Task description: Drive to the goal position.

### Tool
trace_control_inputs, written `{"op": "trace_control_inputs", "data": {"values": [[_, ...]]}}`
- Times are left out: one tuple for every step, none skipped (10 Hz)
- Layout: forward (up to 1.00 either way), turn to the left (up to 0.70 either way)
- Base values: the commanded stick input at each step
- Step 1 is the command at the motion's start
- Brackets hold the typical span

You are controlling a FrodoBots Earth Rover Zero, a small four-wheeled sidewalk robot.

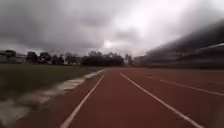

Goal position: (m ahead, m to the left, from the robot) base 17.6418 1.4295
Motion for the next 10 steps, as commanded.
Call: {"op": "trace_control_inputs", "data": {"values": [[0.7, 0.0], [0.7, 0.0], [0.7, 0.0], [0.7, 0.0], [0.7, 0.0], [0.7, 0.0], [0.7, 0.0], [0.7, 0.0], [0.7, 0.0], [0.7, 0.0]]}}
